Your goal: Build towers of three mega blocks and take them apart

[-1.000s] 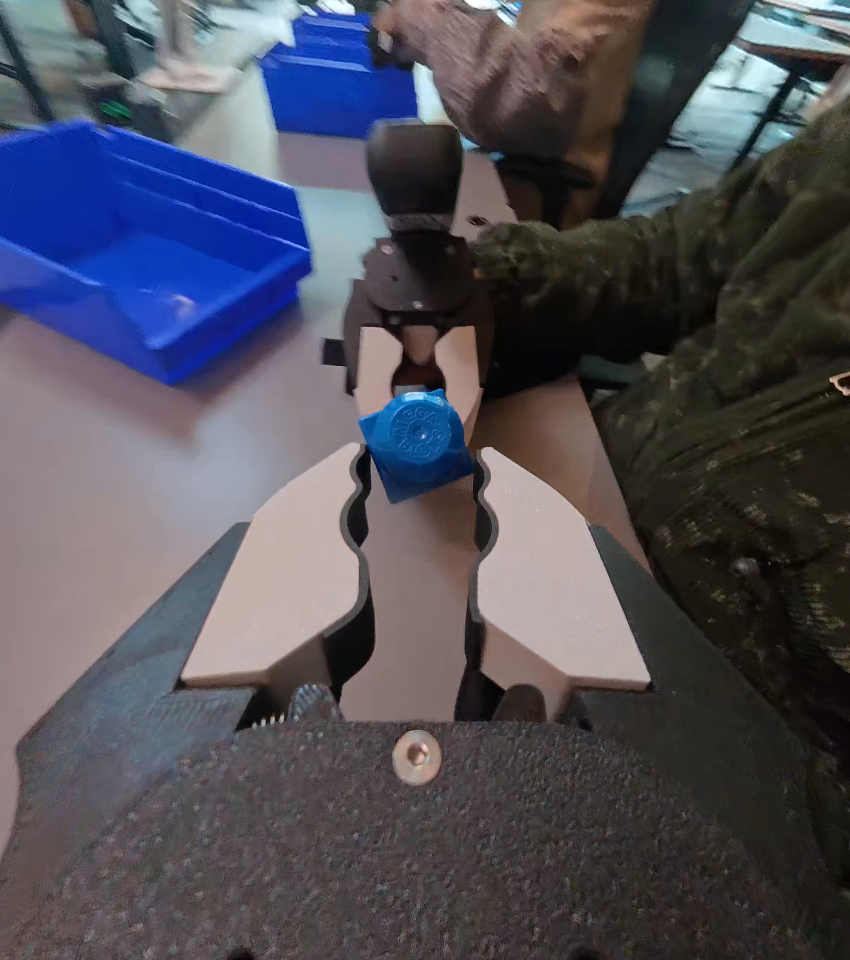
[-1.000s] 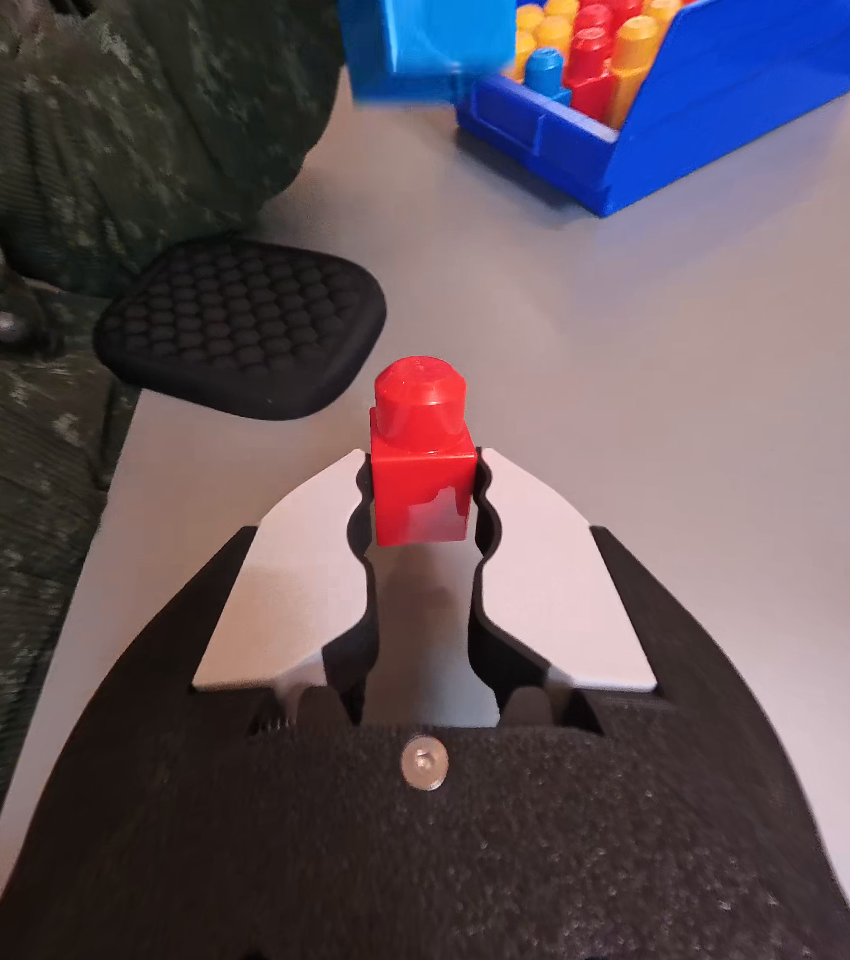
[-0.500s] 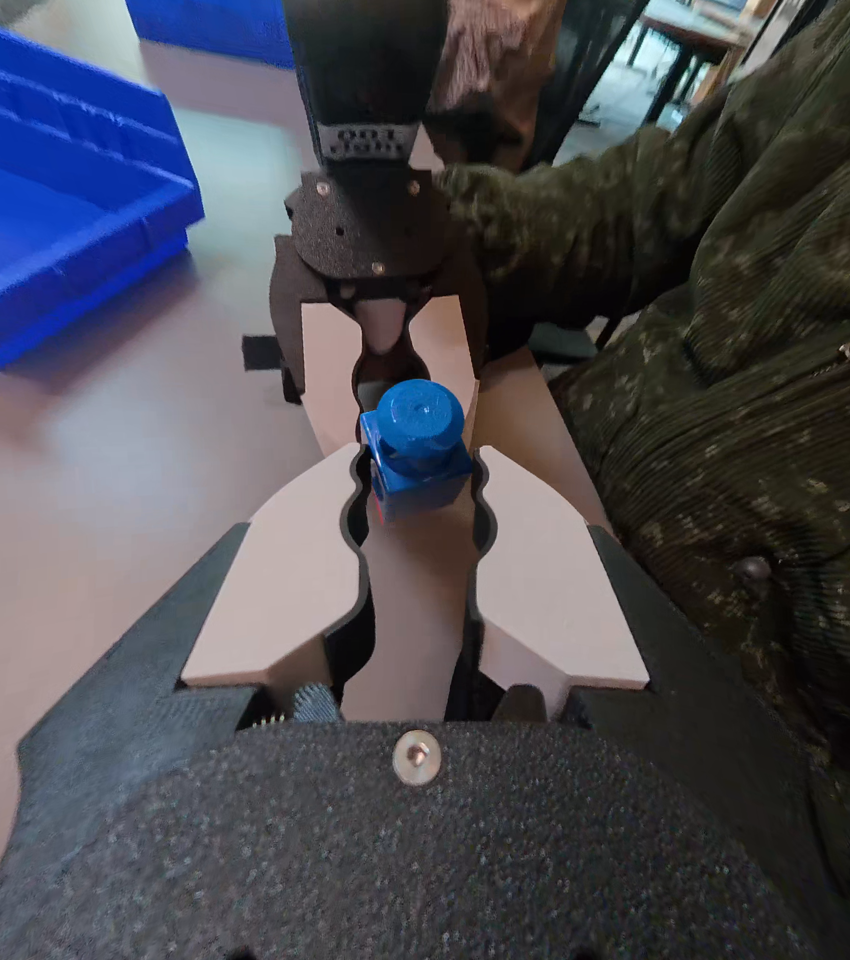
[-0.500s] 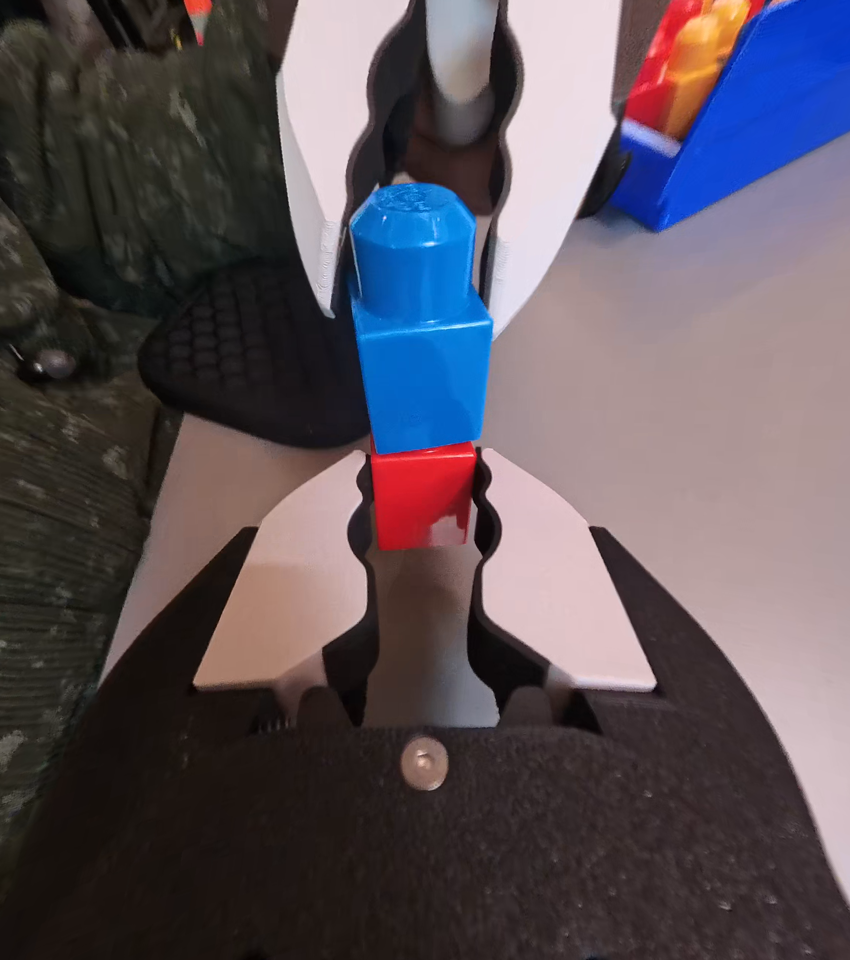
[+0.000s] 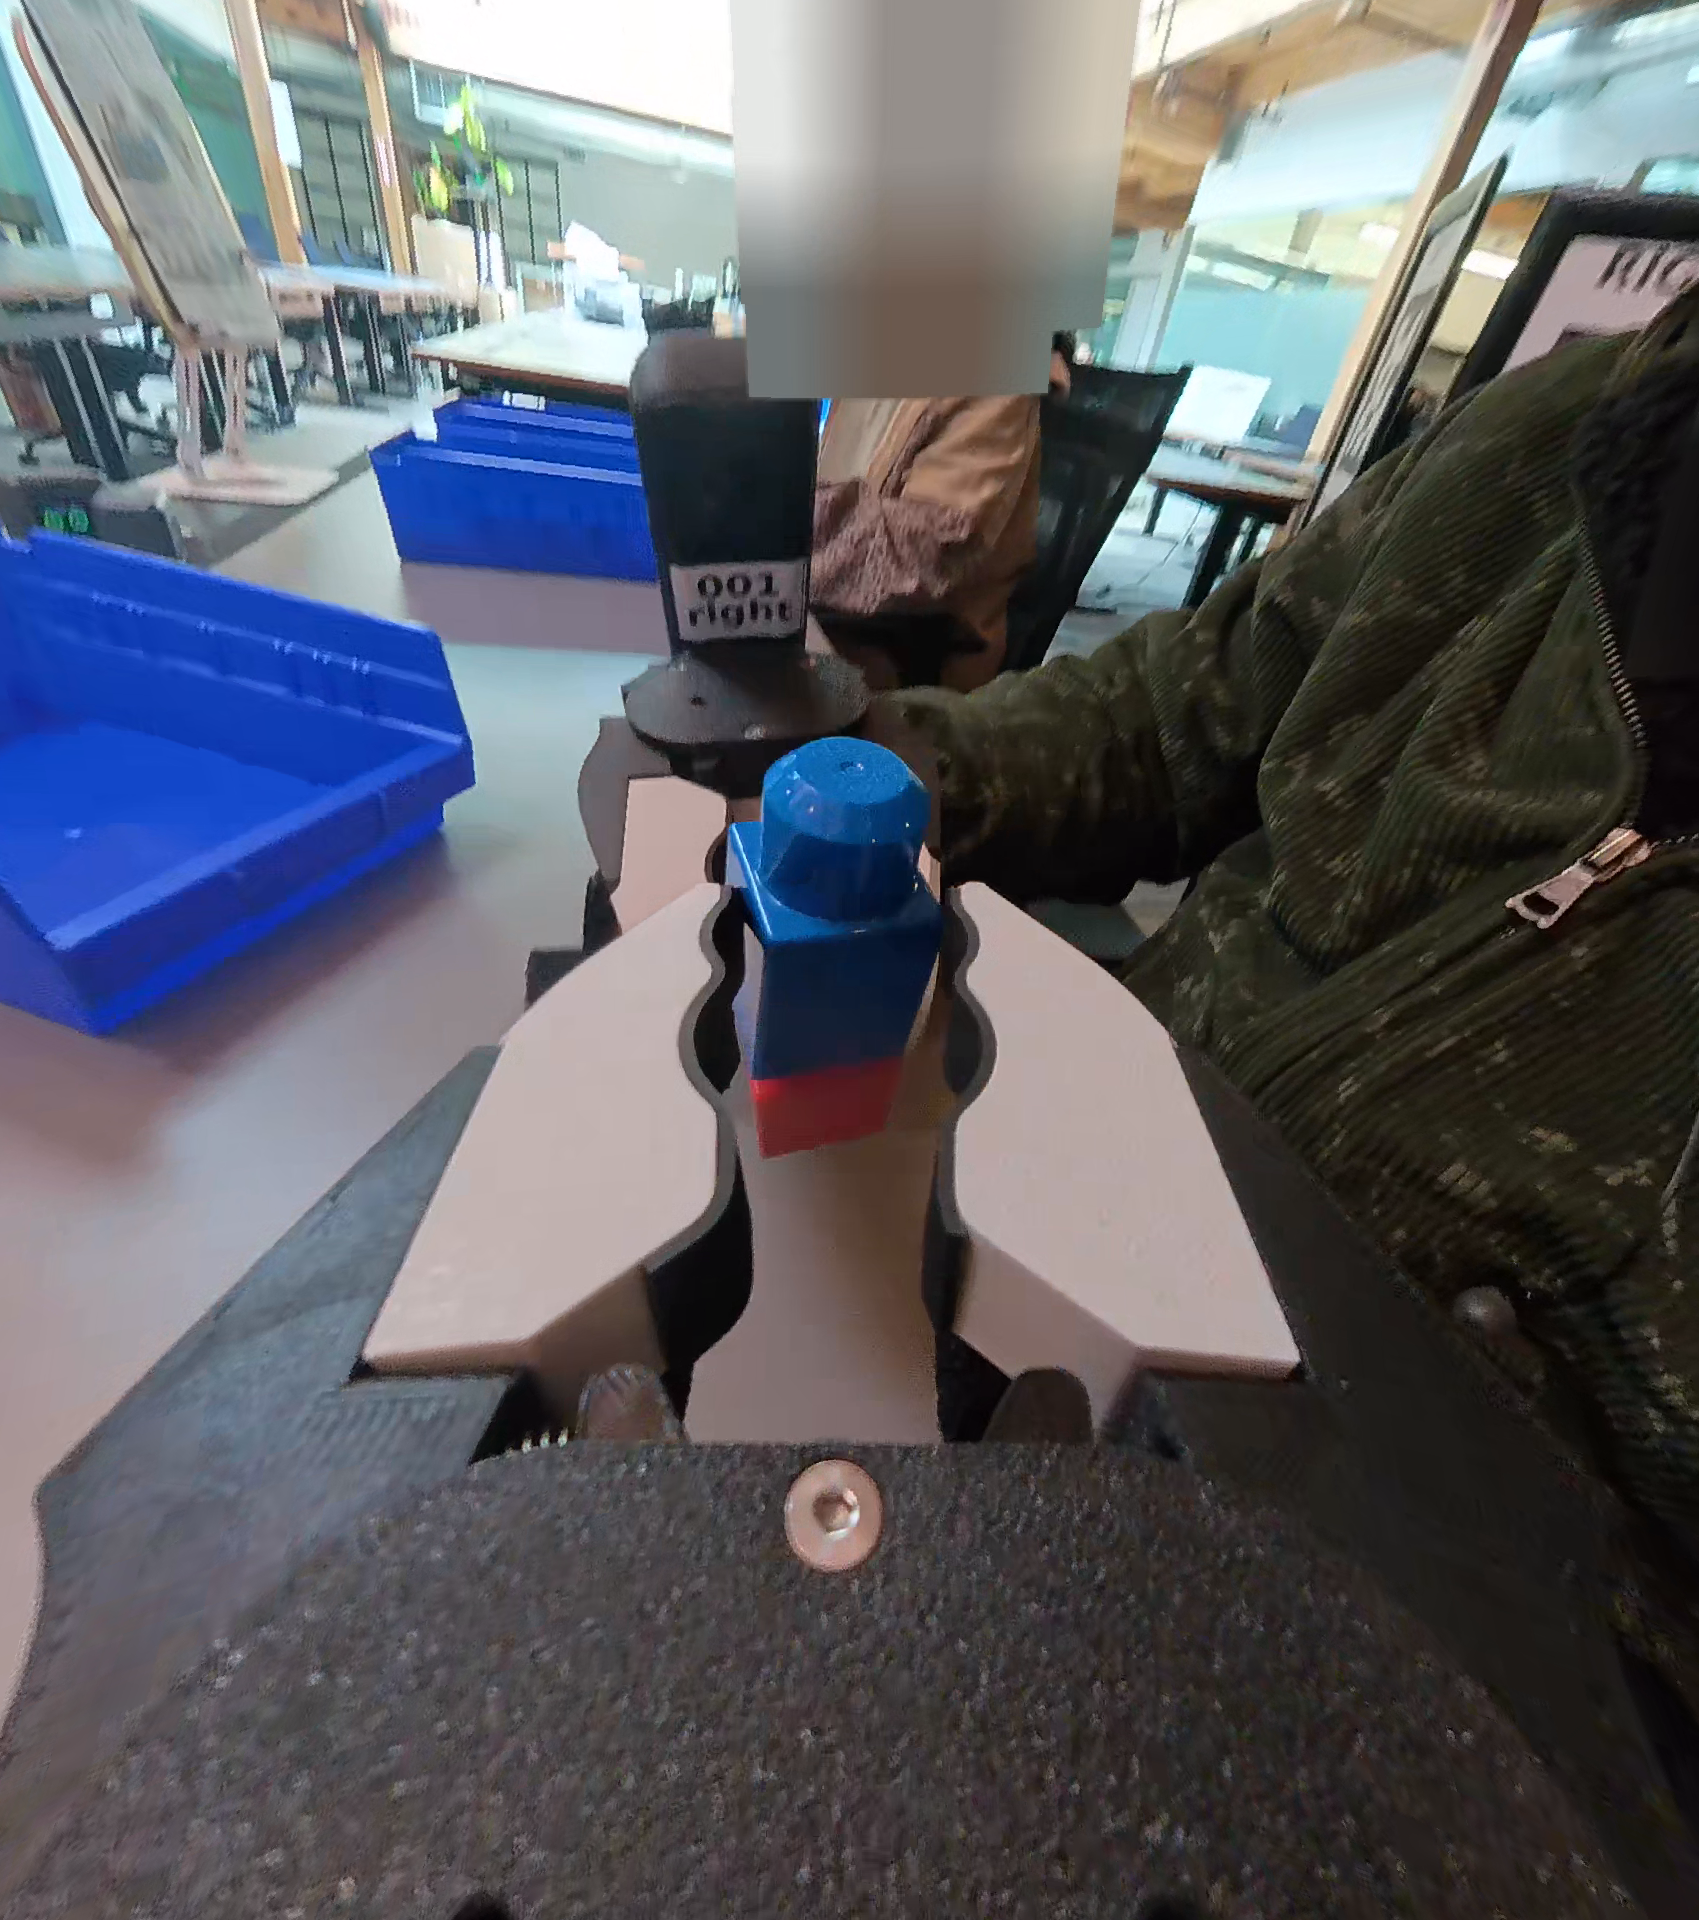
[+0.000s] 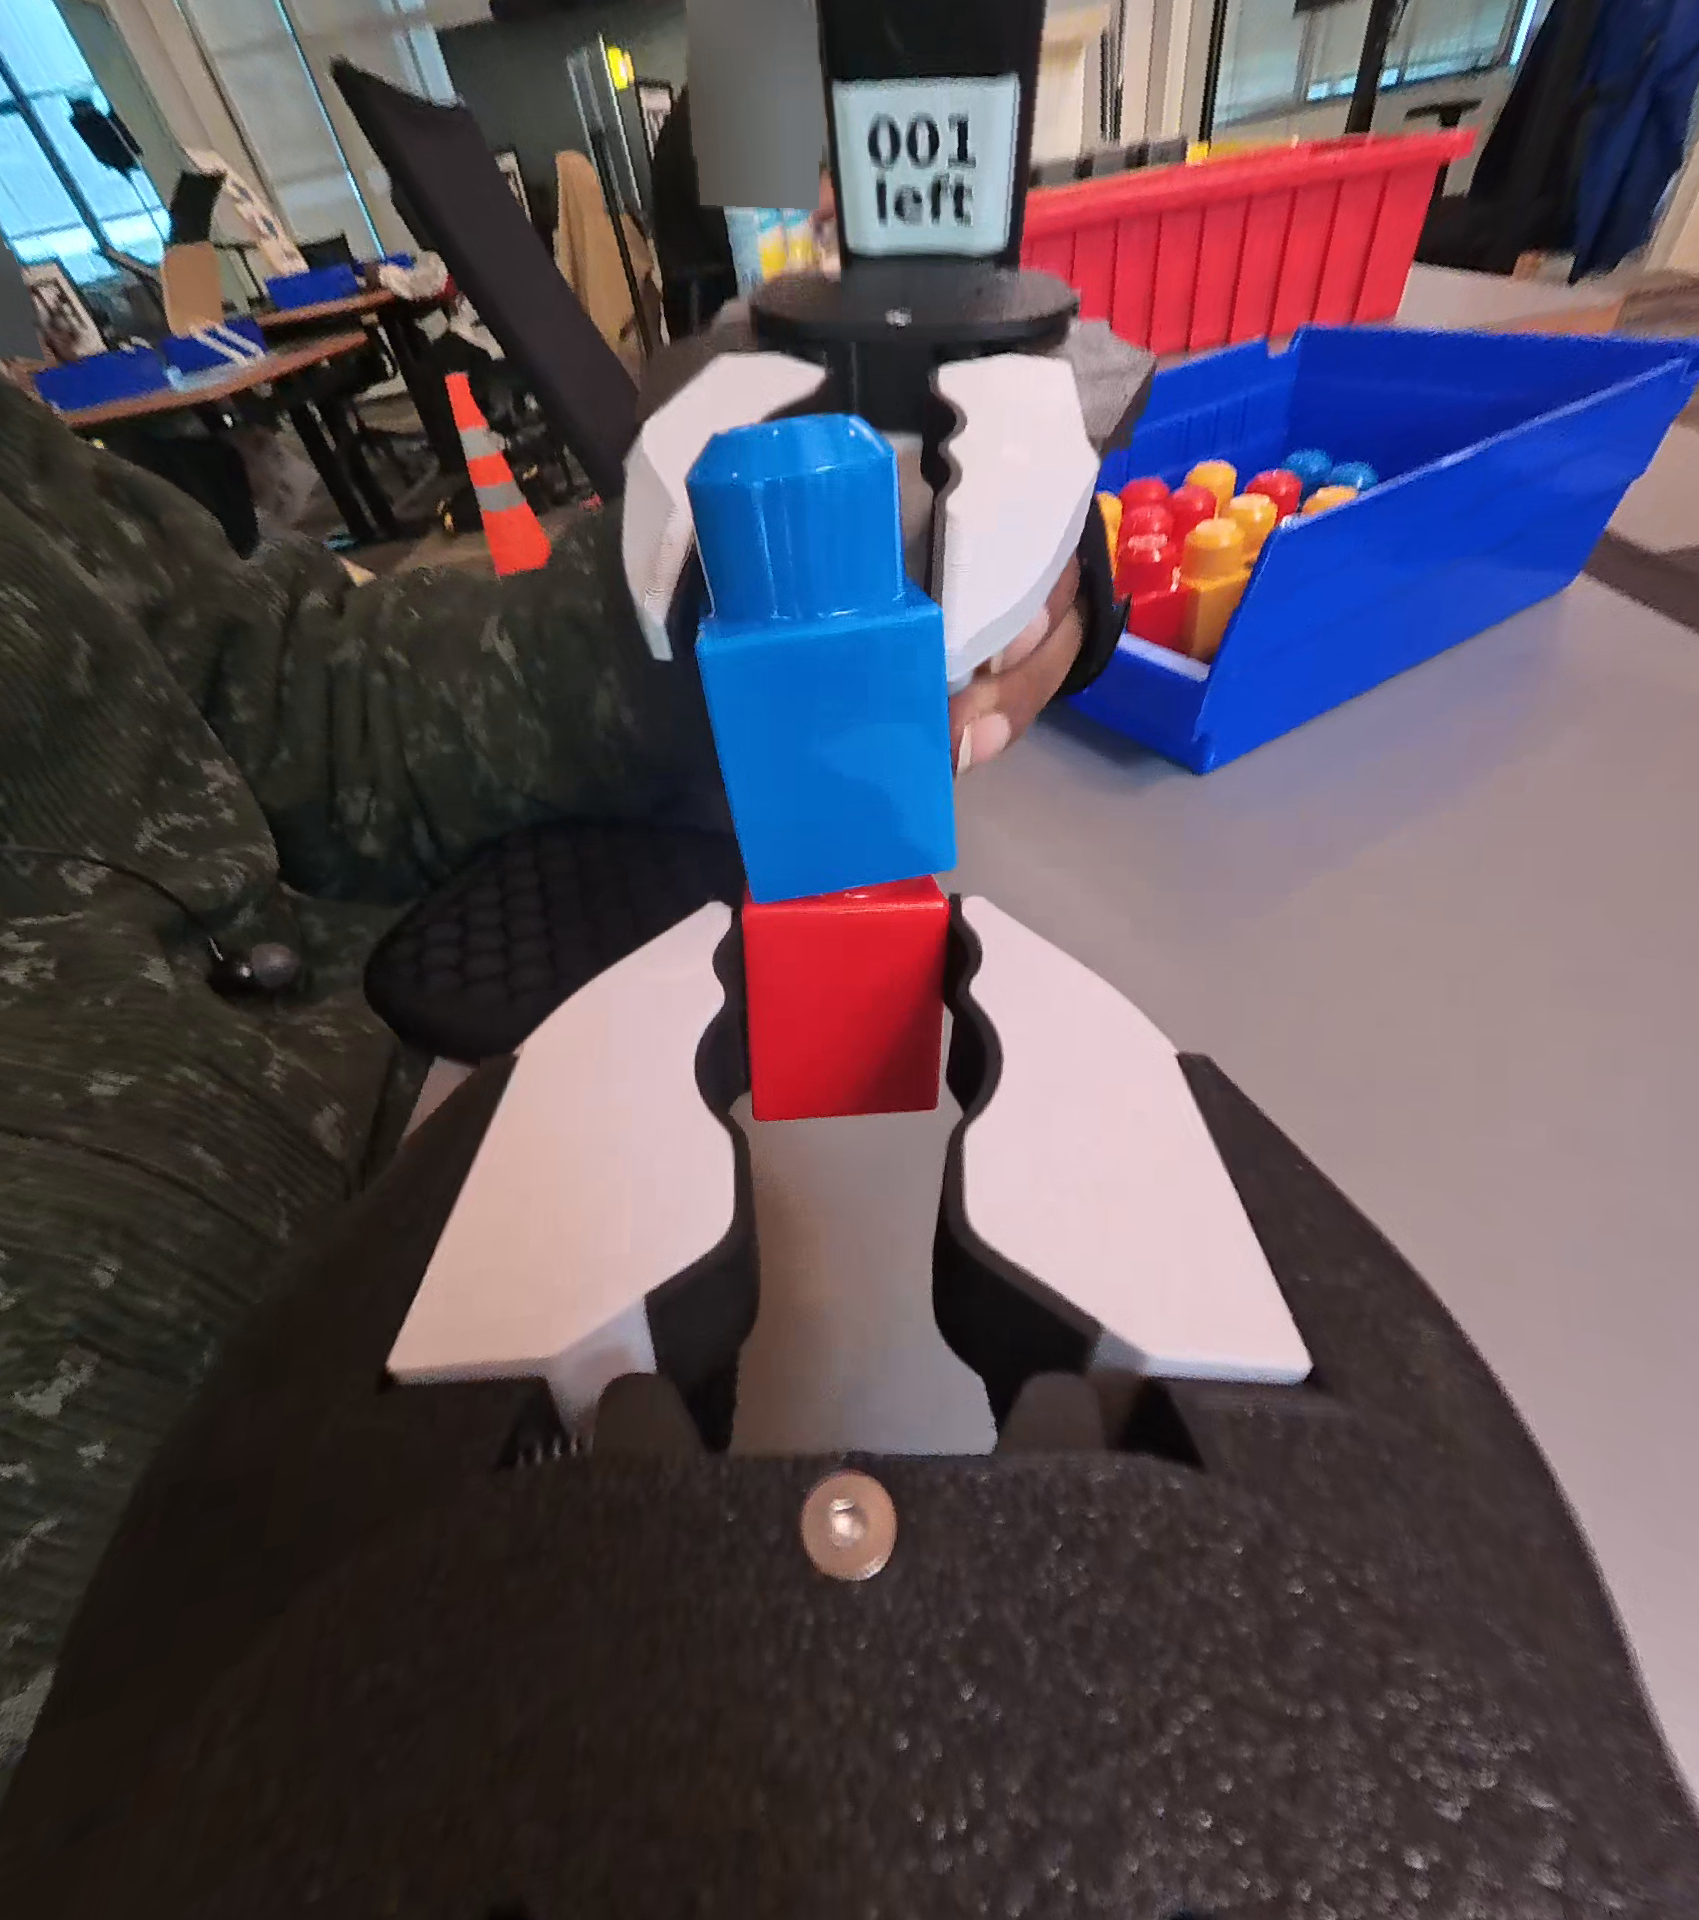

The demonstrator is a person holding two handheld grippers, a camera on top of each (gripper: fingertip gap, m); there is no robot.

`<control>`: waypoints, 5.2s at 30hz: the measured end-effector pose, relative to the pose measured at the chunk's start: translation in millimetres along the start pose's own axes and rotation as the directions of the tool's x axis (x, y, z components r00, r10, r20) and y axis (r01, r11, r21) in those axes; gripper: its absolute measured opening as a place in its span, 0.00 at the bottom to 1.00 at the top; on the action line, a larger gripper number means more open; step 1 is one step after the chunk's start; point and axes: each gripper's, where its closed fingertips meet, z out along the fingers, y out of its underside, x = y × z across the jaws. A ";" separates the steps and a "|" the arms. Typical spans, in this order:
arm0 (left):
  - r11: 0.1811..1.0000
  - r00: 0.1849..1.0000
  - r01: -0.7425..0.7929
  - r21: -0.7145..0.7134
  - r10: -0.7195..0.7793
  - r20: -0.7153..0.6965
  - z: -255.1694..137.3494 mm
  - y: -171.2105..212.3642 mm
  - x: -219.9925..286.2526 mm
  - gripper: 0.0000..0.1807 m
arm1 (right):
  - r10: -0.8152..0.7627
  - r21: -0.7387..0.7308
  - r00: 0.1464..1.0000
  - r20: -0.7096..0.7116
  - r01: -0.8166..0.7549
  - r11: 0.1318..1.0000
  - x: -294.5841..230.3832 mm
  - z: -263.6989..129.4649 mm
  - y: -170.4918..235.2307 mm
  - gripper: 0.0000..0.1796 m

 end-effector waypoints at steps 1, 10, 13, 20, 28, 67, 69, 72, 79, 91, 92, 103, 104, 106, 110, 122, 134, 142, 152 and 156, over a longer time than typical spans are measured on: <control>0.999 1.000 -0.001 0.033 0.002 -0.009 0.0 -4.7 1.4 0.21 | -0.001 0.028 1.000 0.003 0.001 1.000 -1.5 -0.8 -4.8 0.20; 0.960 0.998 0.029 0.278 -0.011 -0.065 2.6 -36.0 8.5 0.21 | -0.019 0.212 1.000 -0.020 0.023 0.977 -8.8 -10.2 -38.0 0.20; 0.943 0.996 0.056 0.329 -0.030 -0.084 3.0 -41.5 8.3 0.20 | -0.020 0.246 0.999 -0.034 0.028 0.969 -9.1 -11.9 -43.5 0.20; 0.928 0.997 0.070 0.367 -0.052 -0.061 0.1 -43.5 2.8 0.20 | -0.019 0.269 0.998 -0.056 0.033 0.962 -4.8 -17.5 -48.2 0.20; 0.969 0.994 -0.047 0.241 0.021 0.108 13.2 -26.3 -9.6 0.22 | 0.002 0.265 0.997 -0.079 0.019 0.964 2.2 -22.1 -48.6 0.20; 0.979 0.994 -0.007 0.203 -0.015 0.109 8.7 -20.1 -13.1 0.20 | -0.061 0.098 0.988 -0.139 0.075 0.992 3.5 -15.3 -29.2 0.20; 0.983 0.996 -0.022 0.181 0.004 0.094 9.3 -16.6 -10.0 0.20 | -0.063 0.081 0.991 -0.119 0.073 0.994 1.2 -14.7 -25.8 0.20; 0.988 0.997 -0.044 0.148 0.033 0.076 9.8 -13.4 -5.1 0.20 | -0.057 0.072 0.995 -0.079 0.062 0.995 -3.7 -13.7 -23.2 0.20; 0.988 0.996 -0.049 0.145 0.037 0.083 9.3 -12.1 -6.1 0.20 | -0.061 0.068 0.995 -0.084 0.066 0.996 -2.8 -12.5 -21.4 0.20; 0.999 0.995 0.016 -0.039 -0.012 0.099 12.0 10.9 -10.9 0.20 | -0.063 -0.048 0.993 -0.095 0.059 0.997 6.1 -5.7 -2.0 0.27; 0.996 0.995 0.006 -0.090 0.003 0.102 13.7 17.4 -9.7 0.20 | -0.086 -0.087 0.991 -0.100 0.078 0.993 6.1 -2.8 4.0 0.28; 0.972 0.881 -0.081 -0.220 0.173 0.441 -41.4 -3.0 -41.9 0.25 | -0.119 -0.053 0.978 -0.170 0.112 0.992 13.9 -11.3 -2.8 0.21; 0.963 0.802 -0.053 -0.264 0.198 0.564 -70.1 -7.3 -55.1 0.25 | -0.099 -0.032 0.979 -0.179 0.095 0.995 17.6 -14.9 -5.2 0.21; 0.957 0.641 0.055 -0.285 0.185 0.745 -131.7 -10.4 -69.8 0.24 | -0.066 -0.003 0.979 -0.195 0.067 0.998 24.9 -20.6 -7.5 0.21; 0.907 0.291 0.365 -0.212 0.106 0.951 -248.0 22.4 -78.5 0.24 | -0.024 0.013 0.980 -0.199 0.028 1.000 31.1 -22.2 -6.5 0.21; 0.633 0.177 0.753 -0.177 0.064 0.982 -293.3 118.3 -72.0 0.23 | -0.002 -0.023 0.983 -0.184 -0.003 1.000 30.9 -18.5 1.5 0.21; 0.701 0.183 0.667 -0.250 0.170 0.968 -292.3 95.2 -77.5 0.16 | -0.014 -0.059 0.980 -0.197 0.002 0.998 33.0 -16.9 6.7 0.21; 0.955 0.626 0.104 -0.280 0.156 0.764 -169.4 -8.7 -49.4 0.16 | -0.032 -0.114 0.990 -0.139 0.017 0.993 24.0 -10.6 15.5 0.21; 0.970 0.962 -0.023 -0.242 0.088 0.260 -53.2 1.3 7.7 0.16 | -0.084 -0.225 0.996 0.013 0.085 0.971 -7.7 7.0 33.0 0.21; 0.963 0.974 -0.087 -0.257 0.136 0.181 -41.5 6.7 18.0 0.16 | -0.064 -0.267 0.994 0.083 0.084 0.960 -19.5 10.6 41.7 0.21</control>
